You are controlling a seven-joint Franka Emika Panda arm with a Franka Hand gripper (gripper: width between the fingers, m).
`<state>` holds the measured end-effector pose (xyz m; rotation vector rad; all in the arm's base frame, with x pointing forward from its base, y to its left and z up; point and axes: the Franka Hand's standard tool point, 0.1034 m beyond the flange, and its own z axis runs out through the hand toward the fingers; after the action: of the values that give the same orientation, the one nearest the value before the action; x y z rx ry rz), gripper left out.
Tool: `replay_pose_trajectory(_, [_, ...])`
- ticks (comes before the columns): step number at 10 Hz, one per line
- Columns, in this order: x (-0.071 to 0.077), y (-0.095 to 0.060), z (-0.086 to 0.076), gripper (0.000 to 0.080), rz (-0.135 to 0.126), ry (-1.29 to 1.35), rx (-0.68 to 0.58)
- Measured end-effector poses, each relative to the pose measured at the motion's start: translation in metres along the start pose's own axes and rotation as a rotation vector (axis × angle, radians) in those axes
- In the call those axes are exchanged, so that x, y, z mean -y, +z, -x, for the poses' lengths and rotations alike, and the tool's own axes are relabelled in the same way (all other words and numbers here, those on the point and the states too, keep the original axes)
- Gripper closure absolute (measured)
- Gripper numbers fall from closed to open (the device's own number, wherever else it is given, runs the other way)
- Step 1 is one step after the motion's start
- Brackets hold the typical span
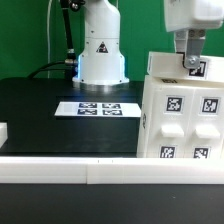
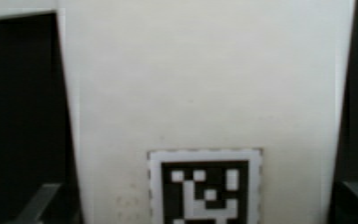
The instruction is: Assemble cabinet
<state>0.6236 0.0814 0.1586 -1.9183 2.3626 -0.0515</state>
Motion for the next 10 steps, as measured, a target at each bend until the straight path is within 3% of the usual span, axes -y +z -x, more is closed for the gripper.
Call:
replay_pose_trajectory(3, [0.001, 0.000, 0.003, 0.0235, 0.003, 0.158, 0.032])
replay_pose_trajectory(5, [-0.002, 0.001, 0.009, 0.0048, 0.009, 0.122, 0.052])
replay_pose_trajectory(6, [-0.002, 0.001, 0.009, 0.0013, 0.009, 0.116, 0.052])
replay_pose_trajectory(8, [-0.001, -0.003, 0.012, 0.0002, 0.005, 0.094, 0.058])
replay_pose_trajectory(10, [0.004, -0.018, 0.016, 0.0002, -0.014, 0.065, 0.087])
